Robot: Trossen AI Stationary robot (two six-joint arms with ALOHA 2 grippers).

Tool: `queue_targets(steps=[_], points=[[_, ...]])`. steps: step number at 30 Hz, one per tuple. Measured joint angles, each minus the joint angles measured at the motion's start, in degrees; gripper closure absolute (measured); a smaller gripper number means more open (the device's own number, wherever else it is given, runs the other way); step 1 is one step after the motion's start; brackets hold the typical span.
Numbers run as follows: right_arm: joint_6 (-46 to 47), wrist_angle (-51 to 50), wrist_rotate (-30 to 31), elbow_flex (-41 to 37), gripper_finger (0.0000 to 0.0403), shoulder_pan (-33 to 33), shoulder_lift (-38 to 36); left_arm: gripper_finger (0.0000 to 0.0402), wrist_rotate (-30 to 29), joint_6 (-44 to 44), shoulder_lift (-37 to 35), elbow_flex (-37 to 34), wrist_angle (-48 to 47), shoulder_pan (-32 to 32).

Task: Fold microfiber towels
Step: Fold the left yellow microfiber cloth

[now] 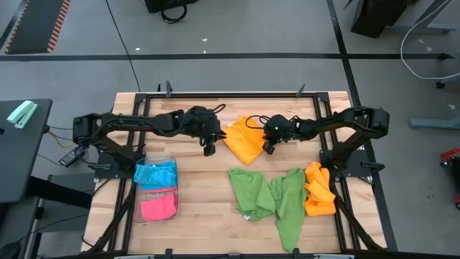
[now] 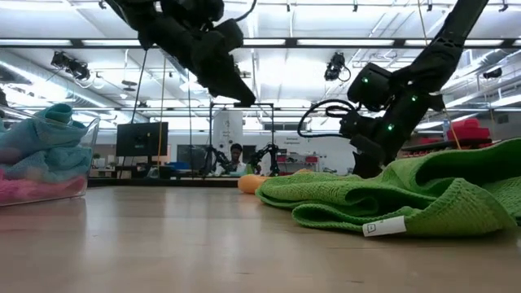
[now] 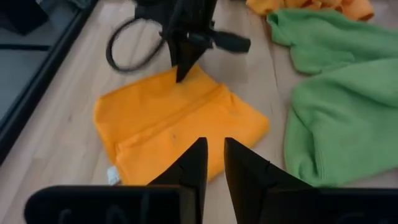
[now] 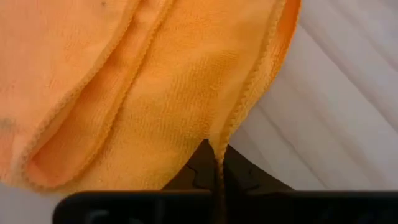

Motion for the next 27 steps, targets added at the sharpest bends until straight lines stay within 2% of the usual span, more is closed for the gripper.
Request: queue_targets(steps=[3,10,16,18,22,27], points=[[-1.68,-7.3,1.06,2.77,0.0395,-0.01,-1.2,0.034,0.02,-0.05,0.04,0.01,-0.1,-0.02],[-5.27,-25.38,9.6,12.1,0.0397,-1.02,-2.53,0.034,0.02,-1.05,0.06,0.01,-0.9,-0.02],[-4.14,-38.85,22.66,19.32,0.0398,-1.9,-2.49,0.034,0.02,-1.0,0.08,0.01,-1.28,0.0],[-4.73,-39.6,25.43,21.04,0.0398,-1.71,-2.5,0.034,0.02,-0.79,0.08,0.01,-1.3,0.0],[-8.55,-38.54,22.77,22.31,0.0398,-0.48,-2.44,0.034,0.04,-0.76,0.1,0.01,-1.56,0.0],[-11.08,-36.75,21.12,19.38,0.0398,1.73,-2.4,0.034,0.05,-0.59,0.12,0.01,-2.64,-0.02]])
